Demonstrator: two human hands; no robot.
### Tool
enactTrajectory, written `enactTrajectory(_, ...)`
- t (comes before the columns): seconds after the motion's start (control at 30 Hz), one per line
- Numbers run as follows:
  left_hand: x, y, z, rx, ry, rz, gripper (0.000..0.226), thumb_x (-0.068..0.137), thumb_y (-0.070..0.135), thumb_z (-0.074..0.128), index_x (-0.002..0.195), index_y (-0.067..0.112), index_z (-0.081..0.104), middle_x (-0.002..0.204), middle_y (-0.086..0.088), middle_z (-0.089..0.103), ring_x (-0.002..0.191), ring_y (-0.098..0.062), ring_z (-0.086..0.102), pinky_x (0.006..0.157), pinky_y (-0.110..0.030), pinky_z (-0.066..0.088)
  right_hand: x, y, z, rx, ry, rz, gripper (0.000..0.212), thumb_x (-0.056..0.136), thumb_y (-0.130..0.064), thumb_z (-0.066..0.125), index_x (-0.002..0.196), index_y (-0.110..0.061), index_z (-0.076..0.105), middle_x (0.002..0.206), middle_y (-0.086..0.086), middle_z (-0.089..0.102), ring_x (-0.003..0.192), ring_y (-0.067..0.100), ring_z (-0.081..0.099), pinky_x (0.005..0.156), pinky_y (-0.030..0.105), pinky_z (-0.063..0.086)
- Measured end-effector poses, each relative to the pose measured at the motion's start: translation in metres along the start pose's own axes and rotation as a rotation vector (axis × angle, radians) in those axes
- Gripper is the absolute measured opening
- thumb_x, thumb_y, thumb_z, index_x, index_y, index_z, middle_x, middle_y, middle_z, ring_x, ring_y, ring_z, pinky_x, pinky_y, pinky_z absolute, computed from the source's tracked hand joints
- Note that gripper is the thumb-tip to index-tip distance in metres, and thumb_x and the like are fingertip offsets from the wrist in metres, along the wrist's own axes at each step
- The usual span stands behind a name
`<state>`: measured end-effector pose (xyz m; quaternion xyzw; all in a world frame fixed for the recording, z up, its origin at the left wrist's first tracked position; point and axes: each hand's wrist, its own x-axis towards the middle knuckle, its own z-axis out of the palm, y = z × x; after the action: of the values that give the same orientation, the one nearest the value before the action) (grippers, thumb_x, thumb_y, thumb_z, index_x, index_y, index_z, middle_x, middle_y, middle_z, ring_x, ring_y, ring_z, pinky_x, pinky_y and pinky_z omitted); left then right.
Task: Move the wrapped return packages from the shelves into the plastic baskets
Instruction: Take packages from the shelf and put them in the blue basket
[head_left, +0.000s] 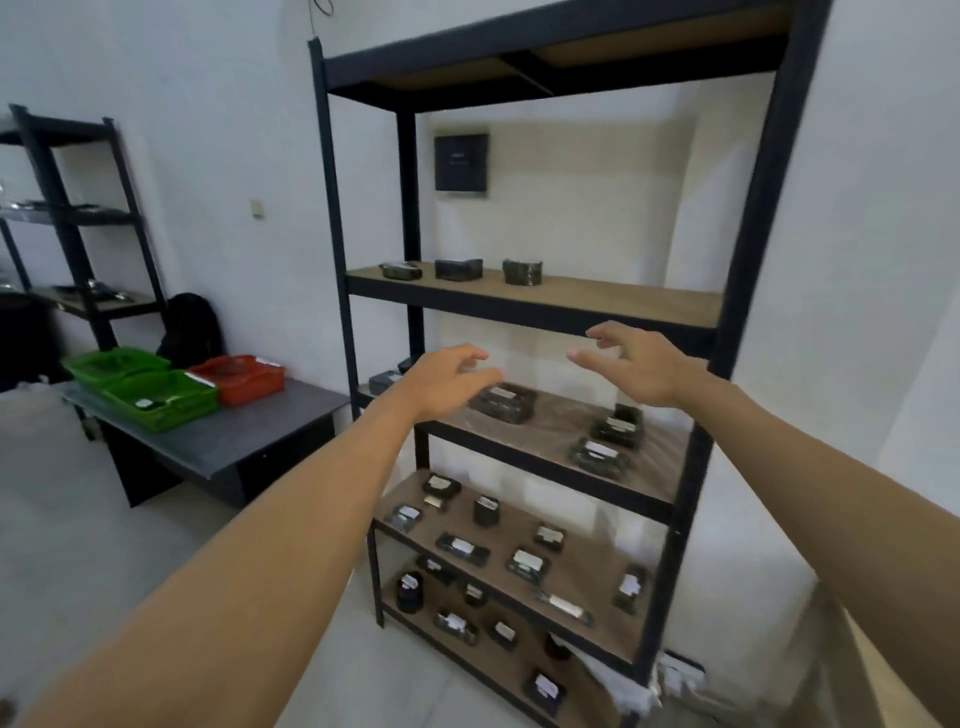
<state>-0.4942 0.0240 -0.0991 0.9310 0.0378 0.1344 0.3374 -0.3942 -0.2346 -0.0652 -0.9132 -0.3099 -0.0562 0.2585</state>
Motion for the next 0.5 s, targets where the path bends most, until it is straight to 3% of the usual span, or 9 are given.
enactTrajectory(0.17,0.054,-0.062,-0.057,-0.011,0.028,0.036,0.056,0.098,0.053,0.056,0.147,0.026,0.048,0.150,-0.001,0.051,0.134,-0.019,0.049,0.112,-0.041,0.040,0.080,-0.043,0.031,-0.011,0.055,-0.040,0.078,0.091,-0.076,0.045,0.150,-0.024,0.046,0.148,-0.001,0.055,0.132,0.022,0.054,0.111,0.045,0.043)
enactTrajectory(0.3,0.105,-0.102,-0.100,-0.035,0.032,0.078,0.054,0.099,0.048,0.056,0.147,0.025,0.048,0.147,0.002,0.052,0.110,-0.003,0.058,0.090,-0.021,0.043,0.146,-0.068,0.051,0.009,0.105,-0.053,0.078,0.092,-0.076,0.044,0.150,-0.025,0.048,0.147,-0.002,0.056,0.130,0.021,0.055,0.106,0.039,0.043)
enactTrajectory(0.43,0.158,-0.144,-0.142,-0.035,0.054,0.114,0.054,0.099,0.051,0.055,0.147,0.027,0.049,0.146,0.007,0.053,0.132,-0.013,0.050,0.100,-0.026,0.036,0.209,-0.089,0.070,0.039,0.158,-0.043,0.075,0.093,-0.074,0.045,0.149,-0.024,0.049,0.145,-0.003,0.057,0.119,0.017,0.057,0.096,0.035,0.044)
enactTrajectory(0.5,0.186,-0.166,-0.161,-0.049,0.060,0.128,0.052,0.099,0.050,0.056,0.146,0.029,0.050,0.147,0.008,0.053,0.135,-0.013,0.048,0.103,-0.027,0.035,0.237,-0.099,0.078,0.040,0.192,-0.037,0.073,0.093,-0.073,0.047,0.147,-0.024,0.051,0.143,-0.005,0.058,0.113,0.013,0.057,0.092,0.033,0.043)
